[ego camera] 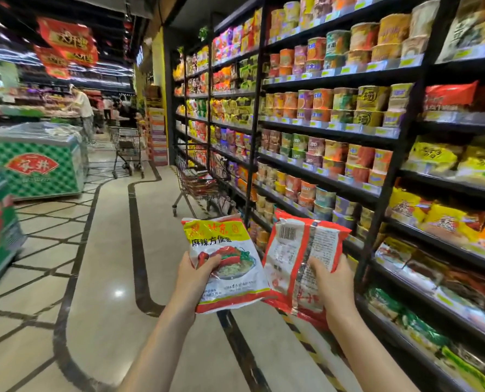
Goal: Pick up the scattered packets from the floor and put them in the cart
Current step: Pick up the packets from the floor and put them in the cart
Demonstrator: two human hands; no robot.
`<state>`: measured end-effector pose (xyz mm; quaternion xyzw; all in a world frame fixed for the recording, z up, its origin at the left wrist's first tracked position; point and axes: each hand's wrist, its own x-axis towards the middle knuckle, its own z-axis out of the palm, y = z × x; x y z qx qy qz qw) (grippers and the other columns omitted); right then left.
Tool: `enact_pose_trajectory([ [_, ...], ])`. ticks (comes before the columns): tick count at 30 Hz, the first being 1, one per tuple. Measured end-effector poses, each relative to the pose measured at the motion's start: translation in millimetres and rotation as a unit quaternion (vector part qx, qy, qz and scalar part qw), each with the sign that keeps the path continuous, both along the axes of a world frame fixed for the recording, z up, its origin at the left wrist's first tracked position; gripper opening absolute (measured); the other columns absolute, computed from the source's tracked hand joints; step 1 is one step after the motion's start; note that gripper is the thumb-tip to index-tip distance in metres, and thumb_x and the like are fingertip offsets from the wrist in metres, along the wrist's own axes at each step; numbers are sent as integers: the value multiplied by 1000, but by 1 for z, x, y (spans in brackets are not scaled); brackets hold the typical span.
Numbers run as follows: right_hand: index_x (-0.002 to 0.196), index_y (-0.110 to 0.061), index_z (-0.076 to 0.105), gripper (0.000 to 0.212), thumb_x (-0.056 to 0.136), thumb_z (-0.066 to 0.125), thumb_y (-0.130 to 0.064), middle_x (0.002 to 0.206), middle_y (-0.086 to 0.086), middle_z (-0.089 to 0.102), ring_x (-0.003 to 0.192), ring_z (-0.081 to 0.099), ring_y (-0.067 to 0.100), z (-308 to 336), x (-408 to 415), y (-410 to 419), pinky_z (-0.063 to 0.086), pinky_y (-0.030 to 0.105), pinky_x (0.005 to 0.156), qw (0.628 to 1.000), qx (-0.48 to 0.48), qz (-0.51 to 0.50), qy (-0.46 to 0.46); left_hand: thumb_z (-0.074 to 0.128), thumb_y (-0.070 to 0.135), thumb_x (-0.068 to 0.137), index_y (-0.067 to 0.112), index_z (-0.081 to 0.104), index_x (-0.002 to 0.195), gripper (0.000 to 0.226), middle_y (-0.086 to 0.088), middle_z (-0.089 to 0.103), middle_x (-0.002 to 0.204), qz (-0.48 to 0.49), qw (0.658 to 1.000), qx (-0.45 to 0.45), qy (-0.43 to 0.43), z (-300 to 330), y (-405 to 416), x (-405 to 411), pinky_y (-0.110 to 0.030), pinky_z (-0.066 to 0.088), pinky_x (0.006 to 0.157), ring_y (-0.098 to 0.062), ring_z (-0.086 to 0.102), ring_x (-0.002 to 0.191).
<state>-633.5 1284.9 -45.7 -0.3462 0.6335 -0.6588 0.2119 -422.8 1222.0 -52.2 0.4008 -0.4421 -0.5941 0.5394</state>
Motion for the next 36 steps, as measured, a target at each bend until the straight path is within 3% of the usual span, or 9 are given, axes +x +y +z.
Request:
enact_pose_trajectory([
  [2,112,-26,48,23,92,56,-18,108,-2,60,104,61,23,-4,-17,-47,49,47,94,999,17,-6,27,66,15,85,10,53,117,35,-14,69,107,-3,1000,6,-1,-10,-48,-16,-43,57,75,-31,70,86],
  [8,117,-11,54,29,88,57,-11,106,2,61,106,58,24,-5,-66,-206,44,39,96,995,18,5,98,65,8,85,8,56,115,31,-9,70,105,47,998,-34,-13,-21,-198,-76,-26,57,65,-20,69,86],
  [14,113,-15,55,26,88,59,-10,100,-2,58,97,55,19,7,-110,-379,39,28,85,993,13,43,110,63,6,86,9,55,116,31,-6,70,103,62,997,-52,-5,-4,-362,-126,-19,52,54,-11,71,76],
  [18,101,-21,51,22,86,60,-8,97,-1,60,95,58,20,9,-126,-487,43,31,85,992,14,68,106,66,10,85,11,55,112,30,-7,70,104,82,996,-33,-8,-5,-459,-139,-27,55,61,-18,71,83],
  [24,108,-22,49,26,88,60,-10,99,-1,58,95,58,20,-5,-130,-640,43,31,85,990,21,96,105,68,9,83,9,57,107,26,-9,70,99,143,989,-22,-34,-26,-608,-123,-23,55,59,-18,69,81],
  [27,108,-24,50,26,87,62,-14,102,0,61,99,61,23,-14,-132,-719,48,45,94,991,30,93,89,68,10,83,6,57,111,30,-12,69,103,146,988,-23,-46,-33,-690,-124,-23,54,59,-22,69,85],
  [30,116,-19,54,30,87,62,-12,106,1,63,97,60,20,-19,-138,-791,48,43,95,993,37,89,75,66,9,84,9,57,107,25,-10,68,102,136,989,-26,-44,-30,-764,-136,-28,52,63,-23,67,87],
  [33,108,-25,52,25,87,61,-14,106,1,64,100,62,23,-19,-150,-864,48,49,94,994,51,80,57,63,5,86,13,56,102,20,-5,68,96,119,992,-28,-37,-24,-837,-146,-22,52,58,-19,66,83],
  [36,104,-23,51,22,88,59,-11,106,4,64,100,61,24,-23,-163,-935,48,47,94,995,63,65,31,60,2,86,16,59,96,17,-6,69,94,113,993,-19,-42,-25,-902,-149,-25,52,61,-19,67,82],
])
